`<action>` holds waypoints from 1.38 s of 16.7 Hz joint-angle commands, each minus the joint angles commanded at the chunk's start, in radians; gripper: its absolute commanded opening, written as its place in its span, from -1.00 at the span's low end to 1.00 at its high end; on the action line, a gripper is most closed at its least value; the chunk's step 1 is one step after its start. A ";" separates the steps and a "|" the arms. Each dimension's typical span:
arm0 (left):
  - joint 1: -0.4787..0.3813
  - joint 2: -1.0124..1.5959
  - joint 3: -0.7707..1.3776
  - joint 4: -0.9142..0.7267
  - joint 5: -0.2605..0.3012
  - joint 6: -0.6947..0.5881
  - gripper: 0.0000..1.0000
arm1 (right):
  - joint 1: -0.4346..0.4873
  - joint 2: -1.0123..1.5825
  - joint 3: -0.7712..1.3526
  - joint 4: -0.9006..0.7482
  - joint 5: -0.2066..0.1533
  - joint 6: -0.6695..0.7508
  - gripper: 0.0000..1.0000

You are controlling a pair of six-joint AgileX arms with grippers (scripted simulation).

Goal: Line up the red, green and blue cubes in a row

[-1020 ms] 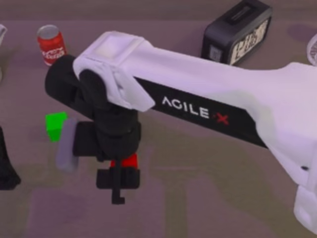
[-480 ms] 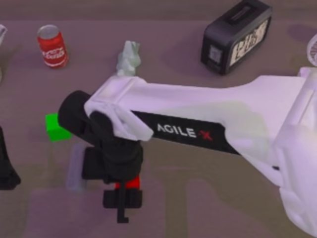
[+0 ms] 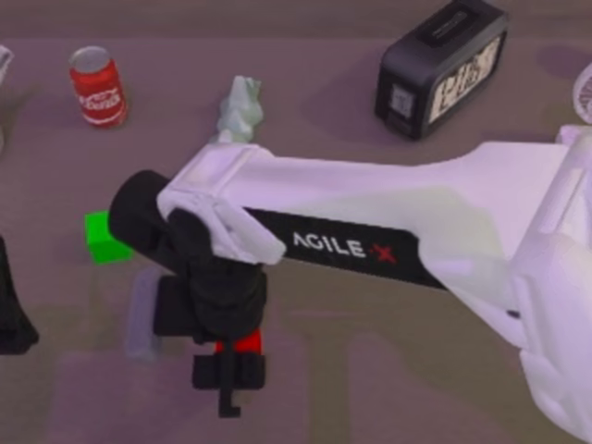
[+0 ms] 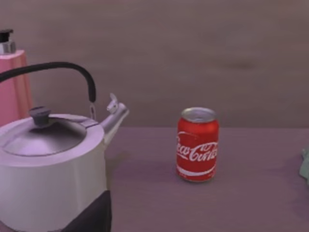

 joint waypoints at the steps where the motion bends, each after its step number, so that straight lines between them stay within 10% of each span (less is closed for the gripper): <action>1: 0.000 0.000 0.000 0.000 0.000 0.000 1.00 | 0.000 0.000 0.000 0.000 0.000 0.000 -0.10; 8: 0.000 0.000 0.000 0.000 0.000 0.000 1.00 | 0.000 0.000 0.000 0.000 0.000 0.000 0.96; 23: 0.000 0.000 0.000 0.000 0.000 0.000 1.00 | 0.002 -0.020 0.122 -0.149 -0.001 -0.002 1.00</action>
